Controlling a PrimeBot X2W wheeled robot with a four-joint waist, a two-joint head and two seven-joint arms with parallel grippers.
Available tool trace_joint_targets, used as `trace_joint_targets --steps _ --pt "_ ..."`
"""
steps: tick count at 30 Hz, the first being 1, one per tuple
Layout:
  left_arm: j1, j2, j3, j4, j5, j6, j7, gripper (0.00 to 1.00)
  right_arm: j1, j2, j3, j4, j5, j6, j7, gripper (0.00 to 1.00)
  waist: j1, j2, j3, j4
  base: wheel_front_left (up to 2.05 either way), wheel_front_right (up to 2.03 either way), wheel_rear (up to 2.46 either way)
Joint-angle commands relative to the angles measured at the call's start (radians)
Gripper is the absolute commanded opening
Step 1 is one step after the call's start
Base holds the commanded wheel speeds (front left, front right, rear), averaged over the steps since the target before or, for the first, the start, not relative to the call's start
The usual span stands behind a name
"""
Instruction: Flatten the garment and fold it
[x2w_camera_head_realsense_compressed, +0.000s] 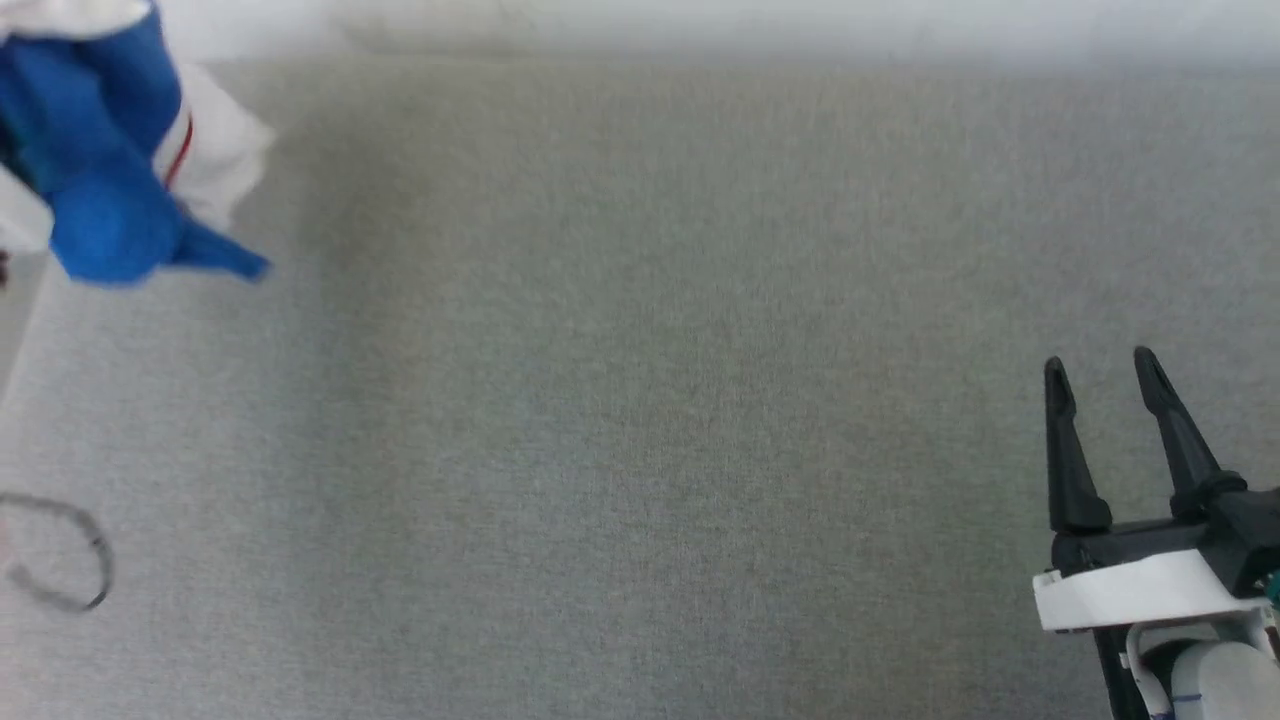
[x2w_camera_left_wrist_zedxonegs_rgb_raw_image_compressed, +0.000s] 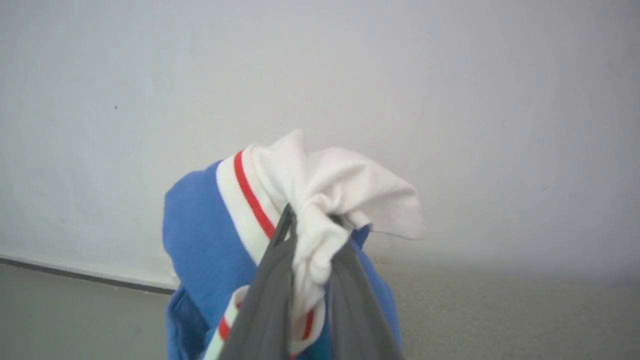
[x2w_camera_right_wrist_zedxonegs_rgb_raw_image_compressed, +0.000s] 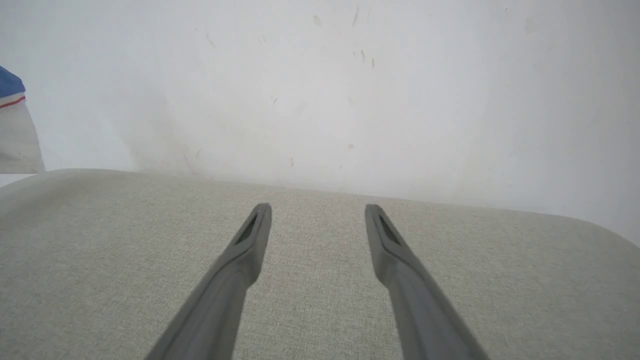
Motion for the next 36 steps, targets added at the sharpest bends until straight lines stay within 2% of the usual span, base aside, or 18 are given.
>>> trace_joint_targets --steps 1,5,10,15,21,25,28,33,34,36 --pt "-0.021 -0.013 -0.008 -0.032 -0.010 -0.006 -0.016 0.00 0.009 0.002 -0.006 0.001 0.007 -0.002 -0.005 1.00 0.0001 0.0000 -0.124 0.015 0.00 0.00 0.00" --pt "-0.029 -0.077 -0.047 -0.151 -0.041 -0.006 -0.013 0.00 0.021 0.002 -0.022 0.003 0.017 -0.002 -0.005 1.00 0.0001 0.0000 -0.177 -0.005 0.00 0.00 0.00" --pt "0.013 -0.180 -0.122 -0.309 -0.077 -0.002 0.052 0.00 0.031 0.002 -0.029 0.004 0.016 -0.002 -0.005 1.00 0.0001 0.0000 -0.228 -0.054 0.00 0.00 0.00" --pt "0.091 -0.304 -0.192 -0.455 -0.130 0.038 0.112 0.00 0.032 0.002 -0.024 -0.002 0.013 -0.002 -0.005 1.00 0.0001 0.0000 -0.241 -0.125 0.00 0.00 0.00" --pt "0.190 -0.447 -0.267 -0.562 -0.187 0.085 0.126 0.00 0.021 0.002 -0.015 -0.014 0.009 -0.002 -0.005 1.00 0.0001 0.0000 -0.200 -0.220 0.00 0.00 0.00" --pt "0.260 -0.495 -0.303 -0.529 -0.200 0.102 0.103 0.00 0.013 0.002 -0.008 -0.011 0.014 -0.002 -0.005 1.00 0.0001 0.0000 -0.145 -0.269 0.00 0.00 0.00" --pt "0.313 -0.508 -0.300 -0.435 -0.223 0.117 0.086 0.00 0.006 0.002 -0.003 -0.001 0.022 -0.002 -0.005 1.00 0.0001 0.0000 -0.097 -0.291 0.00 0.00 0.00" --pt "0.348 -0.479 -0.242 -0.201 -0.229 0.135 0.014 0.00 -0.012 0.002 0.024 0.029 0.028 -0.002 -0.005 1.00 0.0001 0.0000 -0.028 -0.296 0.00 0.00 0.00" --pt "0.351 -0.480 -0.216 -0.147 -0.237 0.146 -0.020 0.05 -0.016 0.002 0.032 0.035 0.028 -0.002 -0.005 1.00 0.0001 0.0000 -0.019 -0.293 0.00 0.00 0.00" --pt "0.349 -0.465 -0.213 -0.056 -0.216 0.142 -0.061 0.91 -0.023 0.002 0.046 0.049 0.028 -0.002 -0.005 1.00 0.0001 0.0000 -0.009 -0.288 0.00 0.00 0.00"
